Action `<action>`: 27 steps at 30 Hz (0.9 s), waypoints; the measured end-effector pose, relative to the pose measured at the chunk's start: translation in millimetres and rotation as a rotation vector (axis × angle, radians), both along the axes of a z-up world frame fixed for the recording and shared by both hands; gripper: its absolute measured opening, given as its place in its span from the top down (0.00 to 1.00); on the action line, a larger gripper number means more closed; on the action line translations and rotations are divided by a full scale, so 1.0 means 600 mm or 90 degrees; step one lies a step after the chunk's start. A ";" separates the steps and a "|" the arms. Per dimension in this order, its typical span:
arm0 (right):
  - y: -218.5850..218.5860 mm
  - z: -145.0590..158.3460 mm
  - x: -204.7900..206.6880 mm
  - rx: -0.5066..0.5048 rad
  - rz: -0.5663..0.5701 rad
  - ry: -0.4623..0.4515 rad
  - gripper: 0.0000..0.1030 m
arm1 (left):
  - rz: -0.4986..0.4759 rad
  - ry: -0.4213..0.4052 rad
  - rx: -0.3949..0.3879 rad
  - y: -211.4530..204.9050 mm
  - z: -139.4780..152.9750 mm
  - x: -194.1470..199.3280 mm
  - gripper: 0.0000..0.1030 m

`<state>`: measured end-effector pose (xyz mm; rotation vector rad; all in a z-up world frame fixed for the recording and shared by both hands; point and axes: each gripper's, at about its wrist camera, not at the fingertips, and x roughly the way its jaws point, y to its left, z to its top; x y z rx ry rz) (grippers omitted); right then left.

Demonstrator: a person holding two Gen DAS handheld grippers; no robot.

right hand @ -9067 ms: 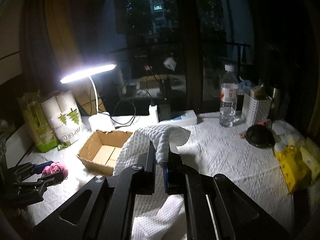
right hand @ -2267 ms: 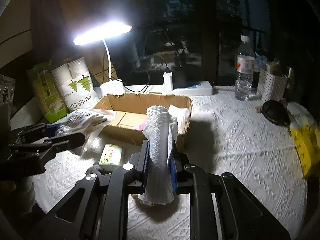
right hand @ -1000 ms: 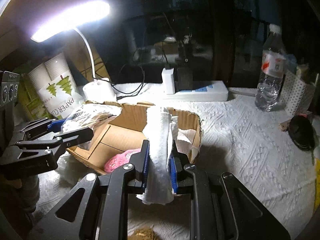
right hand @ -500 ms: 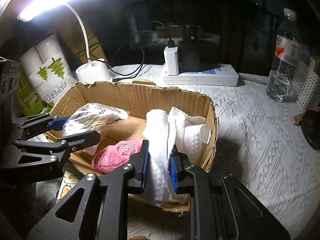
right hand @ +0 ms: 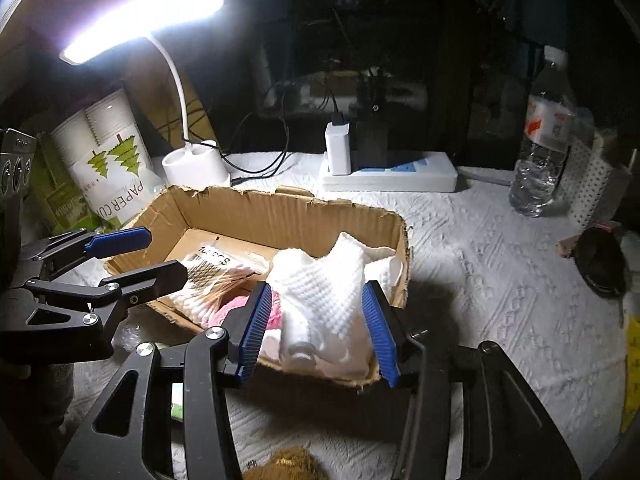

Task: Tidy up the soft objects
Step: 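Open both grippers to drop the swab bag and towel into the box, then grasp the brown teddy-bear sponge with the right gripper while the left gripper grasps the cartoon tissue pack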

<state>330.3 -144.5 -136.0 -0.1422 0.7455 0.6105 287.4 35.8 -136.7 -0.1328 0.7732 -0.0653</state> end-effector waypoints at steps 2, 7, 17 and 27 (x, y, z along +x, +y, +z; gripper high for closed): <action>-0.003 0.005 -0.008 -0.001 -0.002 -0.004 0.51 | -0.002 -0.004 0.001 -0.003 0.005 -0.010 0.28; -0.009 0.019 -0.034 0.001 -0.002 -0.015 0.51 | -0.004 -0.017 0.000 -0.009 0.018 -0.033 0.28; -0.014 0.043 -0.090 0.006 0.002 -0.038 0.51 | -0.006 -0.044 0.002 -0.017 0.040 -0.085 0.28; -0.032 0.041 -0.134 0.006 -0.006 -0.042 0.51 | -0.007 -0.049 0.005 -0.029 0.038 -0.129 0.28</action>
